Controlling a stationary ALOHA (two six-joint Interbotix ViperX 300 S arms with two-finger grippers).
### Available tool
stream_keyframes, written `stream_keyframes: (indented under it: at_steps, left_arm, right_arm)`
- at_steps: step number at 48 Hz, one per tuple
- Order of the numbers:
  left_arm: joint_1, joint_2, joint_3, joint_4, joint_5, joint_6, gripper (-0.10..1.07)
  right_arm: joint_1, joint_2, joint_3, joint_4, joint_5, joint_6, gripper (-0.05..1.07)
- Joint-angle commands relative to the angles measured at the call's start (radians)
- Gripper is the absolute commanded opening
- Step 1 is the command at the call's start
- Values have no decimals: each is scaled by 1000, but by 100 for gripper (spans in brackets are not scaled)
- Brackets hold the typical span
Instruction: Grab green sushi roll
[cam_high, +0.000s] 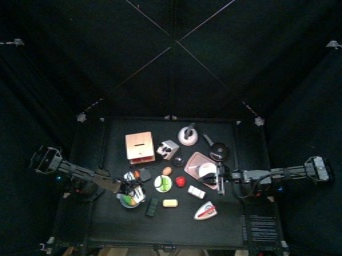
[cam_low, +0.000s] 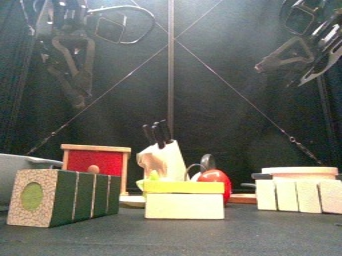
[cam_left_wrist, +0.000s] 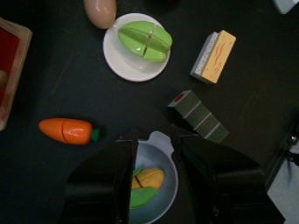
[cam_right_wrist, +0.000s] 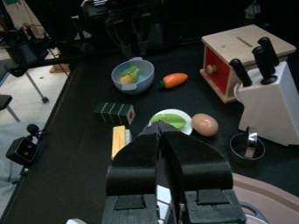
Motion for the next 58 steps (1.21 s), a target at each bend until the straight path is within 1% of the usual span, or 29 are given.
stream_keyframes:
  at_steps: [1, 4, 7, 14, 20, 25, 30, 37, 41, 47, 58]
  left_arm:
    - [-64, 26, -38, 98, 12, -166, 76]
    - [-97, 41, -44, 110, 14, -227, 76]
    - [-117, 57, -46, 109, 14, -265, 76]
    - [-143, 117, -66, 77, 14, -314, 76]
    - [-147, 193, -103, 15, 11, -313, 77]
    - [-152, 236, -137, -26, 11, -304, 80]
    - [-161, 259, -160, -37, 11, -293, 88]
    - [-161, 285, -175, -40, 8, -316, 96]
    - [-158, 318, -198, -54, 8, -330, 97]
    - [-155, 364, -233, -64, 12, -325, 97]
    - [-140, 391, -242, -101, 14, -324, 96]
  right_arm:
    - [3, 2, -21, 6, 14, -2, 1]
    - [3, -3, -21, 6, 20, -2, 1]
    - [3, -8, -20, 6, 23, -2, 1]
    - [3, -8, -18, 6, 23, -2, 1]
    - [5, -8, -18, 3, 26, -2, 1]
    - [3, -11, -20, 5, 32, -3, 1]
    - [3, -15, -23, 8, 34, -2, 1]
    - [3, -21, -23, 2, 35, -2, 1]
    - [5, -21, -18, -2, 37, -2, 1]
    - [3, -20, -15, -2, 44, -3, 1]
    - [5, -20, -14, -3, 46, -3, 1]
